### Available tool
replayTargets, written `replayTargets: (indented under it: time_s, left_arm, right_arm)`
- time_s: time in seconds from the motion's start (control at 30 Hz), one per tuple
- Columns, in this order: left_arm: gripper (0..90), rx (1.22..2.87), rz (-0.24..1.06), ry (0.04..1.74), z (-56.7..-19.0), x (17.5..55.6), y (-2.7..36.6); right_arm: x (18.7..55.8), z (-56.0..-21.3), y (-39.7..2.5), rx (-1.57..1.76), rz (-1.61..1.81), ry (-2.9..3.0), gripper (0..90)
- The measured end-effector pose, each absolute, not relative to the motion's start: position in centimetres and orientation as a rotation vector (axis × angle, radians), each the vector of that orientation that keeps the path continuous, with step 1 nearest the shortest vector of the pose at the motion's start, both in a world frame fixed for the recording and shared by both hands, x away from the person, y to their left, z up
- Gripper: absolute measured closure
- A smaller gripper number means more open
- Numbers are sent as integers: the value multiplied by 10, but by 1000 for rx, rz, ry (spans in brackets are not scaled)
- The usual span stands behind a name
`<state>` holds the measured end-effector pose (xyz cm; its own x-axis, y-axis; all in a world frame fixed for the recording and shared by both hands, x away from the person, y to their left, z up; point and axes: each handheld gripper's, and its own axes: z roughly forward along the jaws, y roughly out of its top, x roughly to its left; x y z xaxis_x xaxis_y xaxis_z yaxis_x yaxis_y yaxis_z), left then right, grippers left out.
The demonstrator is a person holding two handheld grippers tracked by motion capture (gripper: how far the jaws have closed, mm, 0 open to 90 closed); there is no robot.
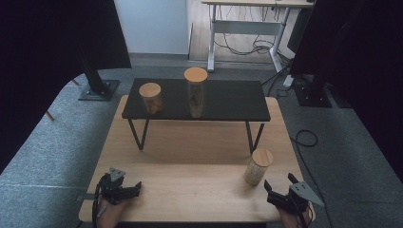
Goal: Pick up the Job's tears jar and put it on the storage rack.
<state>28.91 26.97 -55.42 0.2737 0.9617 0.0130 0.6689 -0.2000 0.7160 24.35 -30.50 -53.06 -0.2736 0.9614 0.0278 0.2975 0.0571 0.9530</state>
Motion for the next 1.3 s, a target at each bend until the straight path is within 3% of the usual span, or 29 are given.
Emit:
replayTargets:
  time_s: [1.3]
  left_arm:
    - [21,1953,632,1463,-554,289,270]
  right_arm:
    - [266,-530,-277,1189,1264,1741,26]
